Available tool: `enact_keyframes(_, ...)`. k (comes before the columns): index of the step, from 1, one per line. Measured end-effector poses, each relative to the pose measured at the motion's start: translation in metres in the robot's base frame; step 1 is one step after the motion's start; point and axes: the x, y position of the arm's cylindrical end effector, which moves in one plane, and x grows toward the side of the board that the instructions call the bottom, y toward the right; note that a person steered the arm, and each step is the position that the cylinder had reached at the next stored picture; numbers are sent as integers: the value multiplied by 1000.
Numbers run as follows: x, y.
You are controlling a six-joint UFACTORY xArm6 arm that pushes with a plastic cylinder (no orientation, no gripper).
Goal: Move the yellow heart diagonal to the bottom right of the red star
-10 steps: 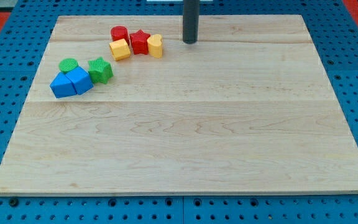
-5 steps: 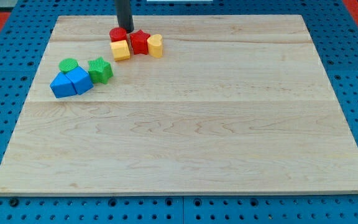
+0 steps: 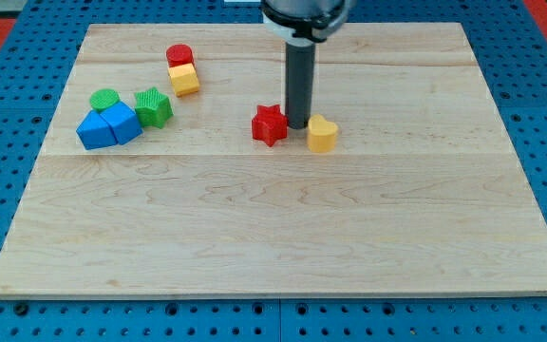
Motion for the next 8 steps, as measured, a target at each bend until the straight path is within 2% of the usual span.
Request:
enact_keyframes(1, 8, 44)
enact_keyframes(2, 34, 90)
enact_keyframes(3, 74, 71)
enact_keyframes(4, 47, 63)
enact_keyframes(6, 94, 47)
enact_keyframes(7, 112, 87)
enact_keyframes(8, 103, 97)
